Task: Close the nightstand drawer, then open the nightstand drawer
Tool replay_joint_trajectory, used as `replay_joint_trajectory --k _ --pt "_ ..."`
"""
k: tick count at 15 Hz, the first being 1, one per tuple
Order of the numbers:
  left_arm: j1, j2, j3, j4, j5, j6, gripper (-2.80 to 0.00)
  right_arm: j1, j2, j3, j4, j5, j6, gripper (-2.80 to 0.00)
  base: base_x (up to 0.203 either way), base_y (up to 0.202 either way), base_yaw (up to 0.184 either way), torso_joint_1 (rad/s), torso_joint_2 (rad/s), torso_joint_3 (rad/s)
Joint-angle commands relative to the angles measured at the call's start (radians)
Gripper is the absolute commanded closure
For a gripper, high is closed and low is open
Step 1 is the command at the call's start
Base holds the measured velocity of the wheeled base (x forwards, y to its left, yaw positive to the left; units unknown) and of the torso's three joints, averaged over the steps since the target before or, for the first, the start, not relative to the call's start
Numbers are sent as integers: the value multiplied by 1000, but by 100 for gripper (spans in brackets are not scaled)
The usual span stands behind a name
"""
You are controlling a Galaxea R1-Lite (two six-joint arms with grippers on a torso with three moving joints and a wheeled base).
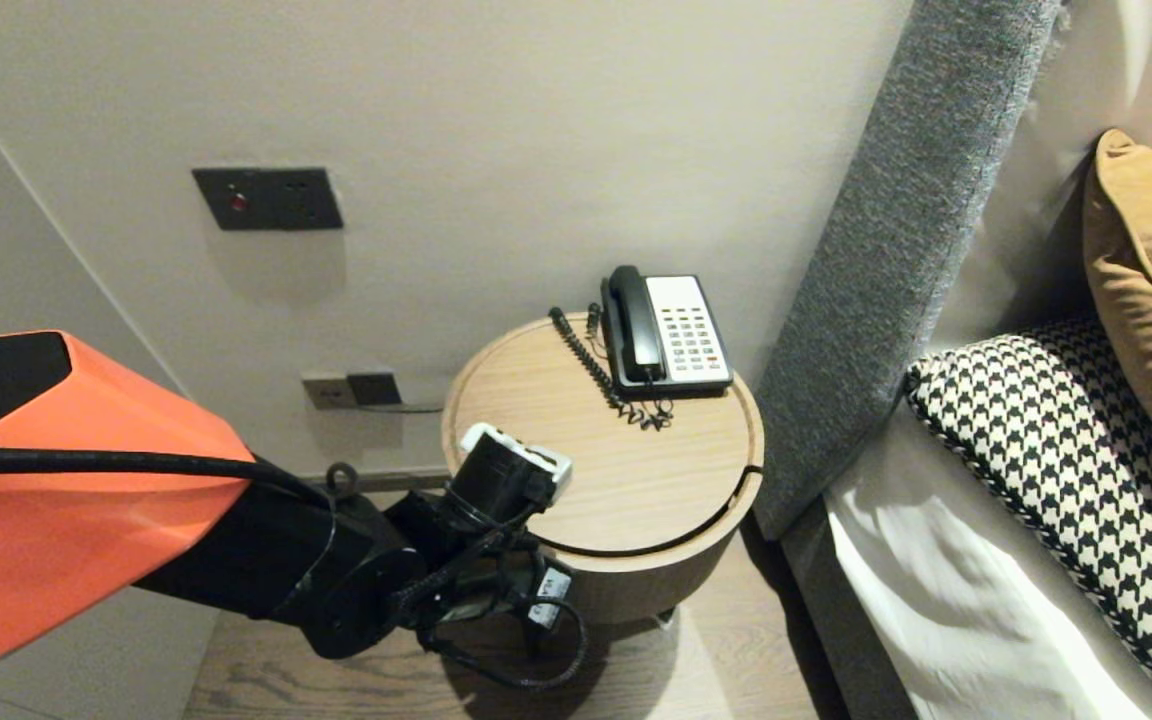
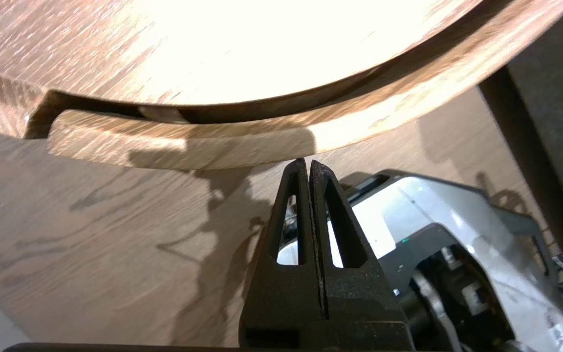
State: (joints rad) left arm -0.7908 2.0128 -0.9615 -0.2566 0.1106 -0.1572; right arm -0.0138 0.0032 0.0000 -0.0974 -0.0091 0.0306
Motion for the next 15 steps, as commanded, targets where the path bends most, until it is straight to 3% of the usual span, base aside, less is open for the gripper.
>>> replay_joint_trajectory --k 1,6,10,12,15 --pt "4 -2 4 -19 1 -3 0 0 0 40 -1 0 0 0 0 0 0 0 0 0" --pt "4 -32 16 -59 3 -28 0 0 1 40 -1 0 0 0 0 0 0 0 0 0" --pt "4 -217 67 -46 -4 -38 0 0 1 40 -1 0 0 0 0 0 0 0 0 0" --pt "58 -344 100 -12 -3 -39 0 0 1 40 -1 0 0 0 0 0 0 0 0 0" --pt "239 -570 138 68 -4 -24 0 0 1 40 -1 0 0 0 0 0 0 0 0 0"
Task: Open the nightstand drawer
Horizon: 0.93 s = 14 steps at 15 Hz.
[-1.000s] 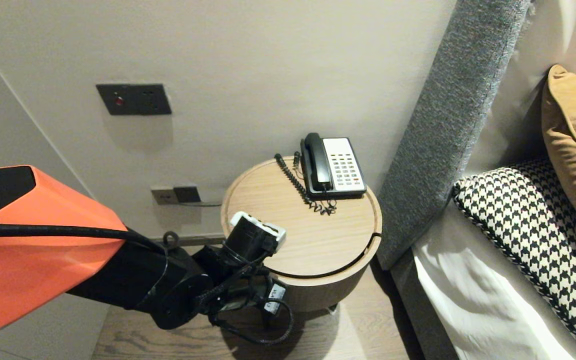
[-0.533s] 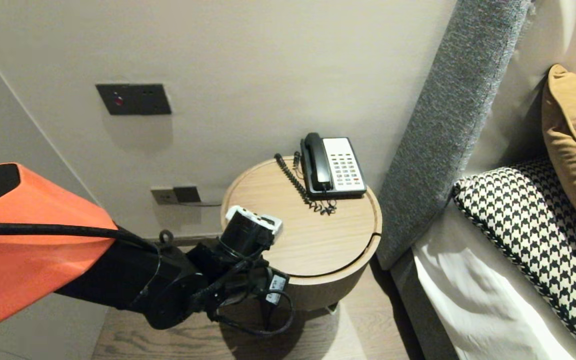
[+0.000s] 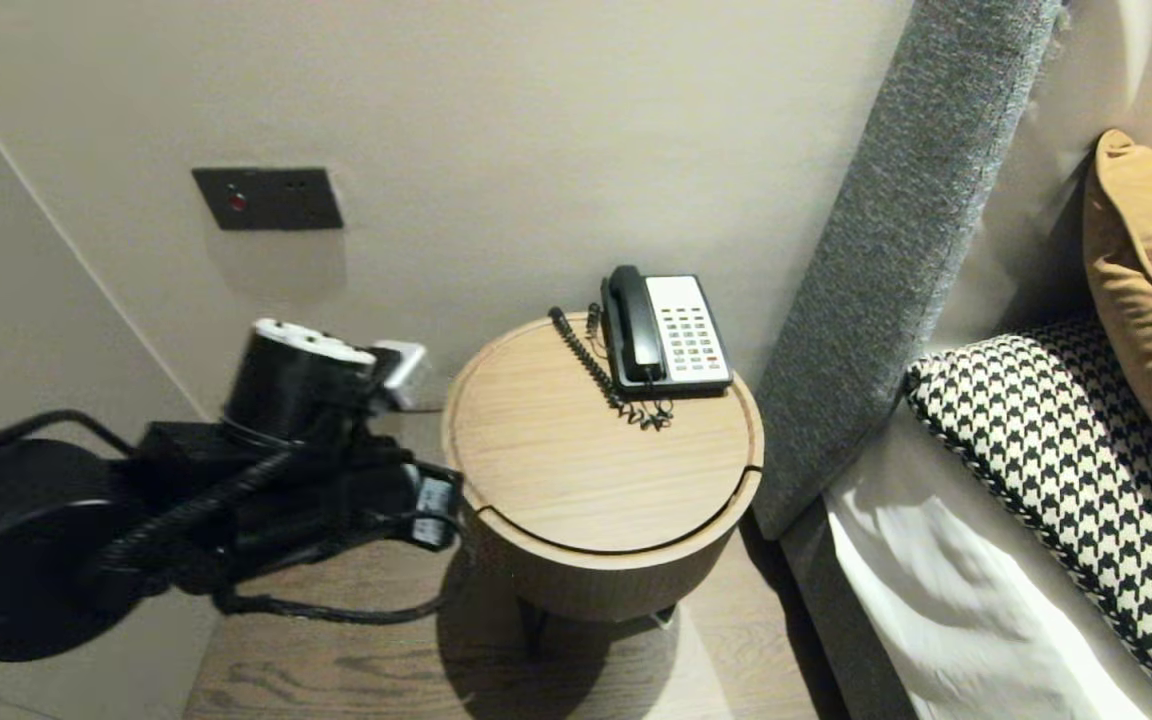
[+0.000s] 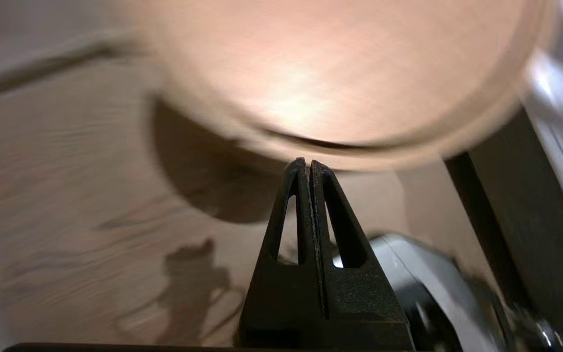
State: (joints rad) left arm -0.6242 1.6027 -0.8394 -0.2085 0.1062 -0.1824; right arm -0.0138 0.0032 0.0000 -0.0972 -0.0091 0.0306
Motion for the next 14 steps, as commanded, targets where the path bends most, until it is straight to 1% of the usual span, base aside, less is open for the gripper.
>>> replay_joint_trajectory --k 1,2,3,5,8,10,11,12,14 --pt "149 -239 28 62 -7 12 0 0 0 40 -1 0 0 0 0 0 0 0 0 0" --pt "246 -317 40 111 -23 24 0 0 0 40 -1 0 0 0 0 0 0 0 0 0" --pt "341 -403 57 167 -55 34 0 0 1 40 -1 0 0 0 0 0 0 0 0 0" --pt "428 -547 109 252 -100 42 0 0 0 40 -1 0 0 0 0 0 0 0 0 0" --pt "507 -789 257 318 -122 47 0 0 0 40 -1 0 0 0 0 0 0 0 0 0" --pt "548 -947 338 357 -118 48 0 0 0 40 -1 0 0 0 0 0 0 0 0 0" --pt "555 -1016 365 372 -110 54 0 0 0 40 -1 0 0 0 0 0 0 0 0 0" --pt "562 -1088 394 384 -100 79 0 0 0 40 -1 0 0 0 0 0 0 0 0 0" --pt "569 -1203 470 398 -55 138 0 0 0 40 -1 0 0 0 0 0 0 0 0 0"
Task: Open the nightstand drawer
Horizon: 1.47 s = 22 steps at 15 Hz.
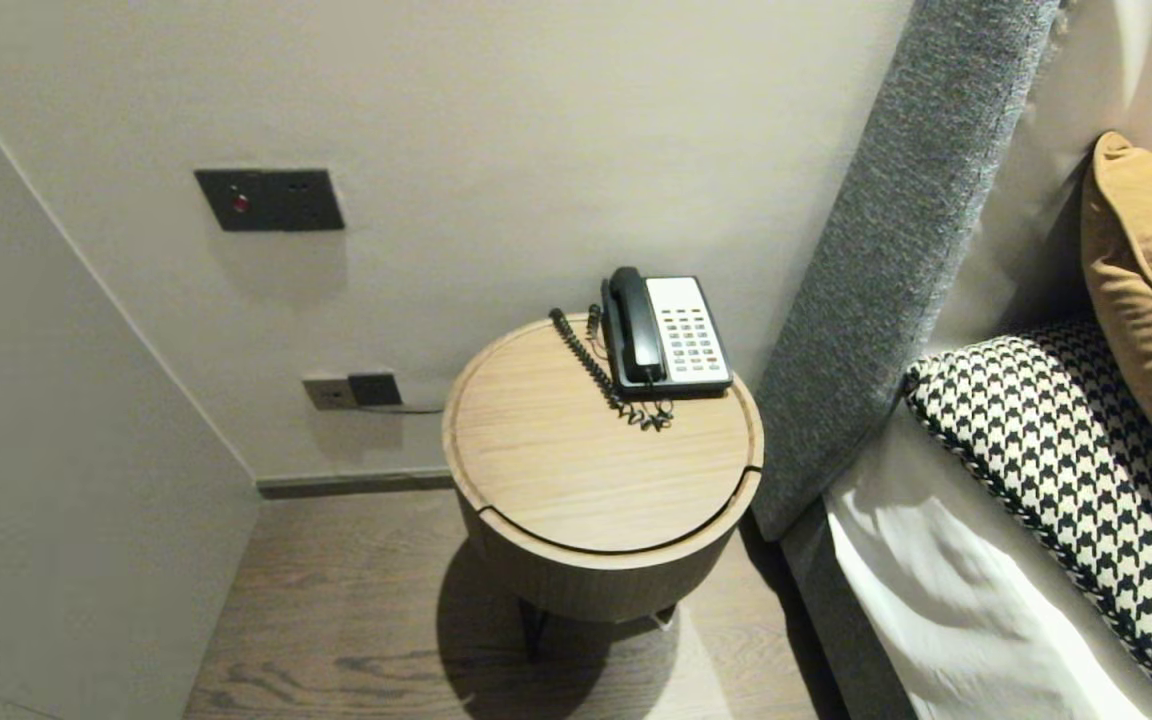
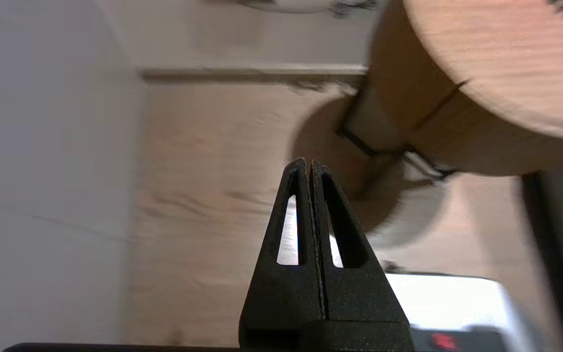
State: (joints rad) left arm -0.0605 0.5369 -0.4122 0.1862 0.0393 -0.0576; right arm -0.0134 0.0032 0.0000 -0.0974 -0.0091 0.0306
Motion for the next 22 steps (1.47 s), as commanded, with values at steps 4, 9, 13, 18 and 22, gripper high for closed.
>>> replay_joint_trajectory --k 4,9,13,18,22 --pt "37 -313 169 39 16 94 0 0 1 40 -1 0 0 0 0 0 0 0 0 0" --pt "66 -467 314 -73 21 236 0 0 1 40 -1 0 0 0 0 0 0 0 0 0" --pt "67 -543 371 -180 -1 231 0 0 0 40 -1 0 1 0 0 0 0 0 0 0" --pt "67 -545 413 -209 -40 117 0 0 1 40 -1 0 0 0 0 0 0 0 0 0" --pt "67 -543 412 -198 -32 48 0 -2 1 40 -1 0 0 0 0 0 0 0 0 0"
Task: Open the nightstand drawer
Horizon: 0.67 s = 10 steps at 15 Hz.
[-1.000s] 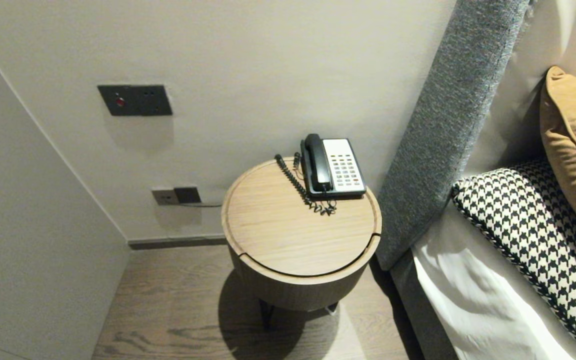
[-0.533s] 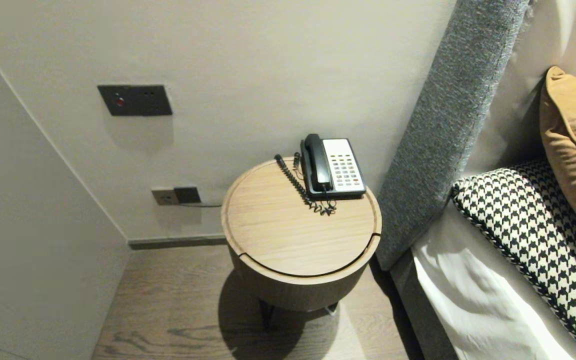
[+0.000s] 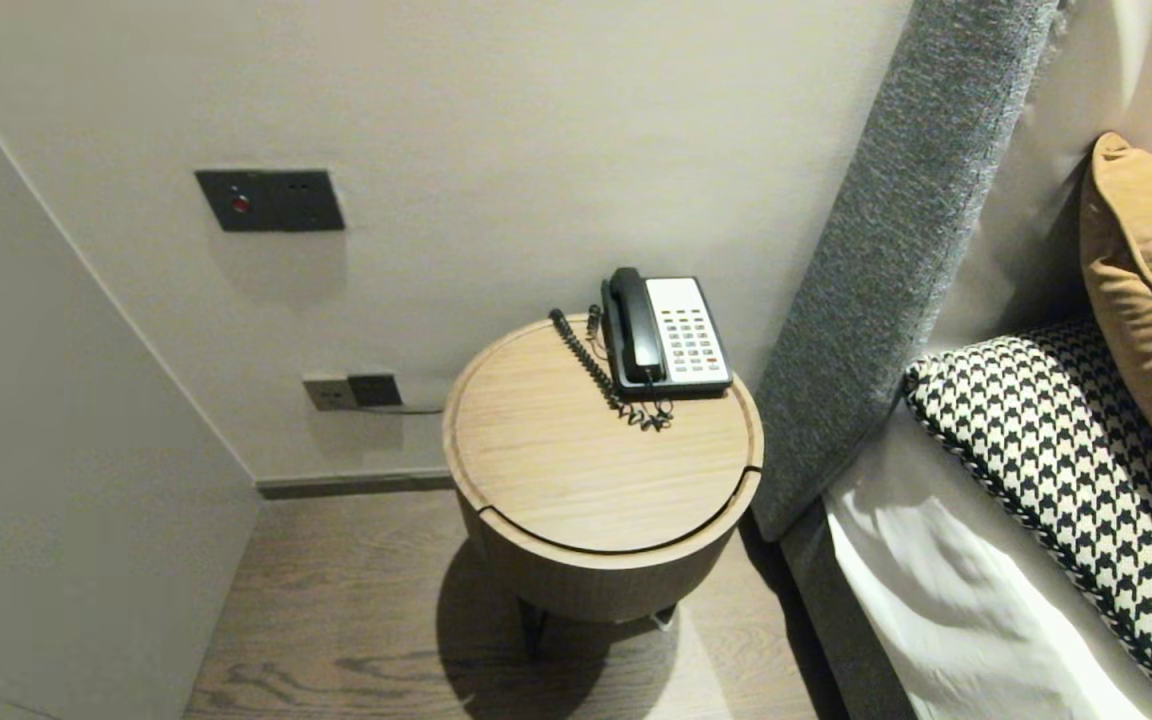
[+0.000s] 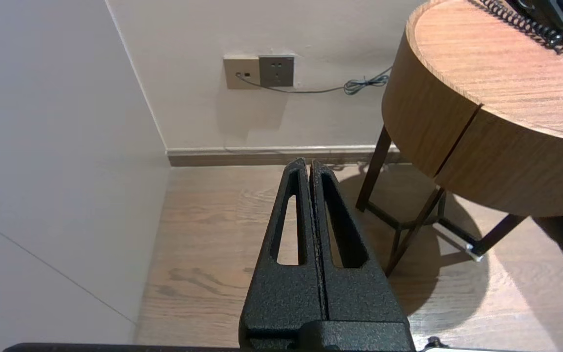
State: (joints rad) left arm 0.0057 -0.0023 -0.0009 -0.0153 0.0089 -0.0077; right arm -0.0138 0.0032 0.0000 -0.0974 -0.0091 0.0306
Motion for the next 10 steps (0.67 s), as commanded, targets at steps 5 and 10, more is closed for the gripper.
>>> replay_joint_trajectory --k 5,10 --pt "0 2 1 3 -4 0 0 0 0 40 -1 0 0 0 0 0 0 0 0 0" --pt "0 2 1 3 -3 0 0 0 0 40 -1 0 0 0 0 0 0 0 0 0"
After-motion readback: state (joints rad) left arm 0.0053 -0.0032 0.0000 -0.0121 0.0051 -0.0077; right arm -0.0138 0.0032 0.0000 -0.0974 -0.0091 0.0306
